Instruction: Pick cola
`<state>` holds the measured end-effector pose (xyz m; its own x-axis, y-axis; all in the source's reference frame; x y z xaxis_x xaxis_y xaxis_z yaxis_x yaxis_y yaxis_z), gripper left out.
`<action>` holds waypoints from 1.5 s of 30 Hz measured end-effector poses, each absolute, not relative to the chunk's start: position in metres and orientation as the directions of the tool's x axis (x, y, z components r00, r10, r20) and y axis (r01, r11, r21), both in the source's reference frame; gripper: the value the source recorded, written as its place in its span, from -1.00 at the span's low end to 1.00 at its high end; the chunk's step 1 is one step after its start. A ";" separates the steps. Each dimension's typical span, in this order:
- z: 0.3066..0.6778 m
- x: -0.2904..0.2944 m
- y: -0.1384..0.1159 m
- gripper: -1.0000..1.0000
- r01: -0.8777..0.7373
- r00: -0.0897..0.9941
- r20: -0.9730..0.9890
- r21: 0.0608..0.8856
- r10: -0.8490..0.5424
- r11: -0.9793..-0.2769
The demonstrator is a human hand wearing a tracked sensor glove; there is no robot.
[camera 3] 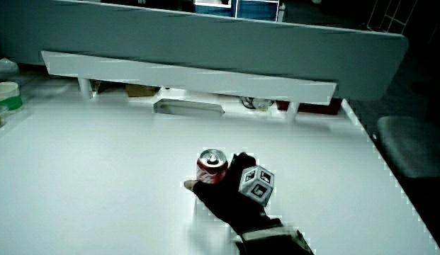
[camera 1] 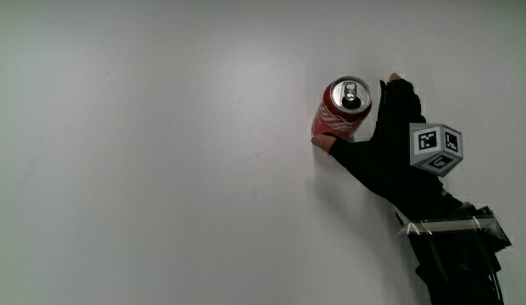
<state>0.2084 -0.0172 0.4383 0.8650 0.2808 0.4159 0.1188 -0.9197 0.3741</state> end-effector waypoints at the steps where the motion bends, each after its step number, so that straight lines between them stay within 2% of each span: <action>1: 0.438 0.207 -0.018 0.00 0.117 0.861 0.423 0.375 0.282 -0.920; 12: 0.441 0.206 -0.022 0.00 0.132 0.842 0.453 0.354 0.293 -0.926; 33: 0.435 0.209 -0.013 1.00 0.227 0.805 0.516 0.187 0.292 -0.956; 45: 0.414 0.199 -0.015 1.00 0.194 0.850 0.478 0.109 0.223 -0.975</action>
